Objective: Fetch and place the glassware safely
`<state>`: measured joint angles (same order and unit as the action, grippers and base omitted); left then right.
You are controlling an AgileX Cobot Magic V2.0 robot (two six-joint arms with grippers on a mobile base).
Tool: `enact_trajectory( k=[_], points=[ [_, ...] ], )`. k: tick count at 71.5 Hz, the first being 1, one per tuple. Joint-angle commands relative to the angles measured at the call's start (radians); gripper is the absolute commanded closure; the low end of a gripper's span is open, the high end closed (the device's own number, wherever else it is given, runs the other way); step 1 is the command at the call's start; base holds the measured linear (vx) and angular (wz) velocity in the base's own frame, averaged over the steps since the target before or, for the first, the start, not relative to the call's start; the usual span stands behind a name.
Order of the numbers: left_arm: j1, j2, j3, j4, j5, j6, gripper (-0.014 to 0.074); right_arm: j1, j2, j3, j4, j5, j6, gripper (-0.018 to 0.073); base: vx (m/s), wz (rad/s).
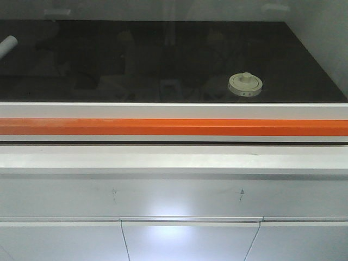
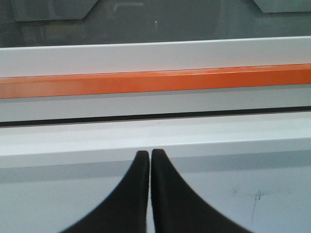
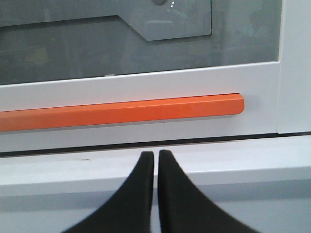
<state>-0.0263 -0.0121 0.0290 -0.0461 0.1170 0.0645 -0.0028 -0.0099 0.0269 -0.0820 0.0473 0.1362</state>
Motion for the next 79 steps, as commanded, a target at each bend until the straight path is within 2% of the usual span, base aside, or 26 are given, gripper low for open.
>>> enact_trajectory(
  k=[1,79],
  points=[
    [0.000,-0.011,0.027,-0.008,-0.068,-0.006,0.0603,-0.002,-0.012,0.020,-0.003,-0.075,-0.009,0.0563,0.00,0.00],
    [0.000,-0.011,0.027,-0.008,-0.068,-0.006,0.0603,-0.002,-0.012,0.019,-0.003,-0.075,-0.009,0.0563,0.00,0.00]
  ],
)
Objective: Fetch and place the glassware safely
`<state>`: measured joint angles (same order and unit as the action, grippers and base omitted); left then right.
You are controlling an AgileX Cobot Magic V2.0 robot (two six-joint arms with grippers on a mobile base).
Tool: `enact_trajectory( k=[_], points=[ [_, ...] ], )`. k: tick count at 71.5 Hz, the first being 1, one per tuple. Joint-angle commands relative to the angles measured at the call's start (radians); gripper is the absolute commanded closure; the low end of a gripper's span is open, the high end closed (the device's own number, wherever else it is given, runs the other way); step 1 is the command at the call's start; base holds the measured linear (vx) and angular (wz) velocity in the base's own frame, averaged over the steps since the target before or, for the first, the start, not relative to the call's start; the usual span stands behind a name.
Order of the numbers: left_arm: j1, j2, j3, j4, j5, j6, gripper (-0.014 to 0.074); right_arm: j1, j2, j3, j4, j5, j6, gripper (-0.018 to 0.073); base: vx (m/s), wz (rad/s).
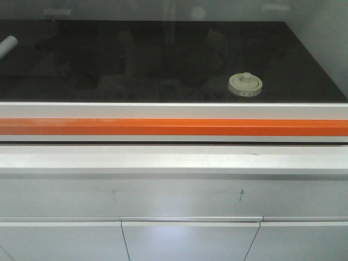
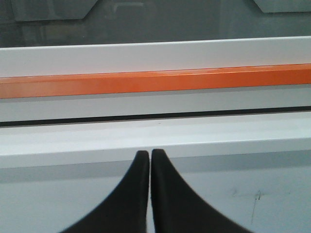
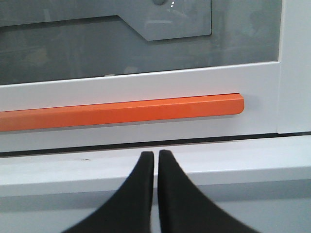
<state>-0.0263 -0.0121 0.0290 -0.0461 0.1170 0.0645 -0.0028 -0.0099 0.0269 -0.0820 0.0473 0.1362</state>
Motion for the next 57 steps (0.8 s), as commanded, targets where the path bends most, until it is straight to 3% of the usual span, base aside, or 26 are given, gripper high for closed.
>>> enact_trajectory(
  k=[1,47,57],
  points=[
    [0.000,-0.011,0.027,-0.008,-0.068,-0.006,0.0603,-0.002,-0.012,0.019,-0.003,-0.075,-0.009,0.0563,0.00,0.00],
    [0.000,-0.011,0.027,-0.008,-0.079,-0.007,0.0603,-0.002,-0.012,0.019,-0.008,-0.105,-0.025,0.0563,0.00,0.00],
    [0.000,-0.011,0.027,-0.072,-0.094,-0.035,0.0603,-0.002,-0.012,0.019,-0.008,-0.156,-0.024,0.0563,0.00,0.00]
  ],
)
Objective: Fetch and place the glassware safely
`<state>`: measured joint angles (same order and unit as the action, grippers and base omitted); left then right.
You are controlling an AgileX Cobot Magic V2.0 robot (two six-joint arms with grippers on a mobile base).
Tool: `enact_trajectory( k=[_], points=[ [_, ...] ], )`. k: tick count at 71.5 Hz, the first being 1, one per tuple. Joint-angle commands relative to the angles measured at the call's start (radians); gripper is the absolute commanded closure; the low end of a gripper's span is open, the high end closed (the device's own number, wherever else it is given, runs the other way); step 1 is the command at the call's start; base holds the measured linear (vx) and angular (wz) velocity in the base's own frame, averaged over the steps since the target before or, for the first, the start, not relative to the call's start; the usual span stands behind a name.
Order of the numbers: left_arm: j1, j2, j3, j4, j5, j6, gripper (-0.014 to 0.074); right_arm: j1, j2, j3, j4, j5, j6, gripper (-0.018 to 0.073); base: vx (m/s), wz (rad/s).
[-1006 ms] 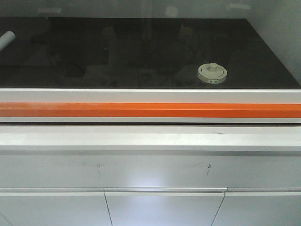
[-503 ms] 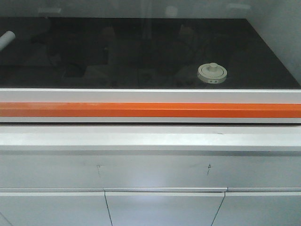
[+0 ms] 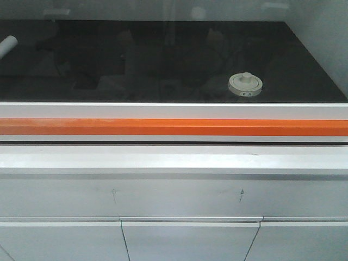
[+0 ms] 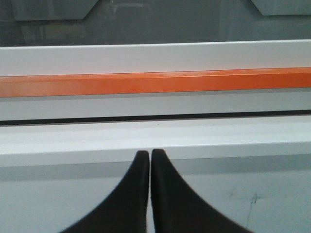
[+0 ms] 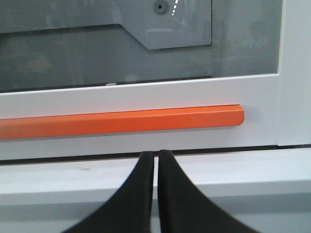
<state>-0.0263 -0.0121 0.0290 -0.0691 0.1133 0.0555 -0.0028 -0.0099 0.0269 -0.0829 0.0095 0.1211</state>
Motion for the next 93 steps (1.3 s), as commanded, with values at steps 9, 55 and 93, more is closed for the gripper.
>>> enact_trajectory(
  k=[9,55,93],
  points=[
    [0.000,-0.011,0.021,-0.074,-0.190,-0.025,0.0603,-0.002,-0.012,0.015,-0.007,-0.228,-0.010,0.0563,0.00,0.00],
    [0.000,0.443,-0.660,-0.030,-0.346,-0.021,0.0603,-0.002,0.448,-0.637,-0.004,-0.256,-0.061,0.0563,0.00,0.00],
    [0.000,0.717,-0.775,-0.030,-0.213,-0.021,0.0603,-0.002,0.740,-0.686,-0.004,-0.253,-0.056,0.0563,0.00,0.00]
  ],
)
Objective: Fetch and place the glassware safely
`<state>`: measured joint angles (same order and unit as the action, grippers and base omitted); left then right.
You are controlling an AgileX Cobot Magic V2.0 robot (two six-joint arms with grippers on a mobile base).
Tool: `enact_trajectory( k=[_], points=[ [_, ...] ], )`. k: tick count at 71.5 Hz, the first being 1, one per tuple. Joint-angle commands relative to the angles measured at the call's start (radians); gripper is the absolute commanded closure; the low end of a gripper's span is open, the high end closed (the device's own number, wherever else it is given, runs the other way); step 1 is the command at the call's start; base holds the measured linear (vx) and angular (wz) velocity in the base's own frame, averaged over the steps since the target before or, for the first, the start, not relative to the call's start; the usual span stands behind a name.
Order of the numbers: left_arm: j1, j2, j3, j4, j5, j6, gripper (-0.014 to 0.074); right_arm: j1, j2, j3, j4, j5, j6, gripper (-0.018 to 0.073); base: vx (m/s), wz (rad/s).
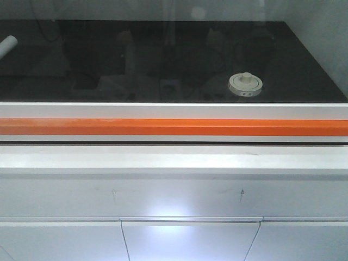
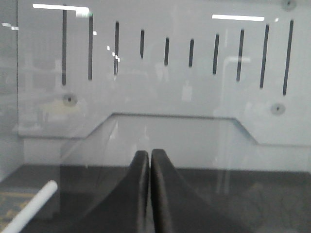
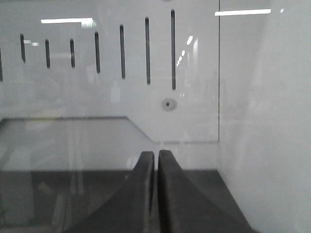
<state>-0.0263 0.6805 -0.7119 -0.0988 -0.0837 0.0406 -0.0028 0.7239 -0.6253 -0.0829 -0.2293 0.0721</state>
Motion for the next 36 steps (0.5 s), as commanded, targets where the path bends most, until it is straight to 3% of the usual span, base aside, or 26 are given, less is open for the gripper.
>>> enact_trajectory(
  k=[1,12,19,36],
  points=[
    [0.000,0.027,-0.034,-0.001,-0.001,-0.006,0.0603,-0.002,0.006,-0.033,-0.004,-0.006,-0.007,0.0563,0.00,0.00],
    [0.000,0.043,-0.031,0.003,0.084,0.050,0.0603,-0.002,-0.011,0.020,-0.004,-0.005,-0.007,0.0563,0.00,0.00],
    [0.000,0.042,0.008,0.000,0.023,0.100,0.0603,-0.002,-0.021,0.088,-0.005,-0.041,-0.008,0.0563,0.00,0.00],
    [0.000,0.042,0.220,0.000,-0.165,0.096,0.0603,-0.002,-0.021,0.294,-0.111,-0.297,-0.038,0.0563,0.00,0.00]
  ],
)
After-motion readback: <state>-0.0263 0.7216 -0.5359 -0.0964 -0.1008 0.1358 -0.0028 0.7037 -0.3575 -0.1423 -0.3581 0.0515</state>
